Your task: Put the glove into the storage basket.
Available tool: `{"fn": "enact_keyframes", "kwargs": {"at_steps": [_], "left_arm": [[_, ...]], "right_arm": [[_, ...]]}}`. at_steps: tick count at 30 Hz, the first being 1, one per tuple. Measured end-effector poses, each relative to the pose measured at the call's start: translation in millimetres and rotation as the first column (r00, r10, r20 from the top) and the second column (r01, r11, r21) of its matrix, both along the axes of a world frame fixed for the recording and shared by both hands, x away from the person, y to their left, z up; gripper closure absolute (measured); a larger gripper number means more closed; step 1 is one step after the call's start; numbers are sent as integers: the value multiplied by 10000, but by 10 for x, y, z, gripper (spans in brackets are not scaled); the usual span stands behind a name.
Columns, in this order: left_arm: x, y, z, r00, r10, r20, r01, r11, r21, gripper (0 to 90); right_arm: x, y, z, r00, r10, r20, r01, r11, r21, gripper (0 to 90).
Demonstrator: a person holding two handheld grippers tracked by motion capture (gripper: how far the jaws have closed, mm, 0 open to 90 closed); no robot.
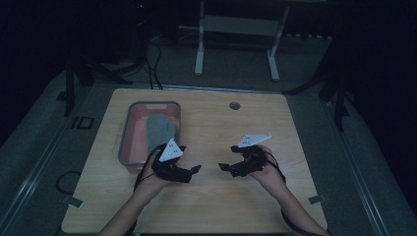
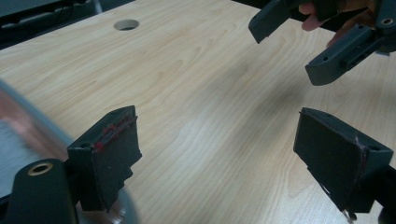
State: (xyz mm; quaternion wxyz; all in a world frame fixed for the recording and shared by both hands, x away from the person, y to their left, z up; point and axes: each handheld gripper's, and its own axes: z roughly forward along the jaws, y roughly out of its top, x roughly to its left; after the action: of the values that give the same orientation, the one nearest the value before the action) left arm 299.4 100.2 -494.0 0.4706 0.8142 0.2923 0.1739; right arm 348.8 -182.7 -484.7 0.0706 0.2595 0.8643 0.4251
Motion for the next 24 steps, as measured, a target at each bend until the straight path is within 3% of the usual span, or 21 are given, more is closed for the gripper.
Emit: {"fn": "enact_keyframes", "kwargs": {"at_steps": [6,13,15,22,24], "left_arm": [[-60,-145,-144,9987,-499,67,497,9983,289,144],[-135,-276,-327,9955,-912,-248,923,9945,488,144],[-143,-293,-349,9946,-987,-305,1002,9936,513,144],[-165,-356,-471,9920,-1161,-494,1190,9909,620,144],[-169,-367,-503,9912,-1220,-522,1246,9910,488,144]], "right_arm": [[-82,-183,-146,9999,-127,-42,127,9999,-9,140],[-179,-383,-336,9996,-199,-202,198,9998,-68,140],[-195,-410,-358,9998,-141,-131,141,9999,-49,136],[-349,-633,-486,9969,-235,755,245,9996,-122,134],[-373,-681,-527,9971,-254,717,262,9996,-101,135]]}}
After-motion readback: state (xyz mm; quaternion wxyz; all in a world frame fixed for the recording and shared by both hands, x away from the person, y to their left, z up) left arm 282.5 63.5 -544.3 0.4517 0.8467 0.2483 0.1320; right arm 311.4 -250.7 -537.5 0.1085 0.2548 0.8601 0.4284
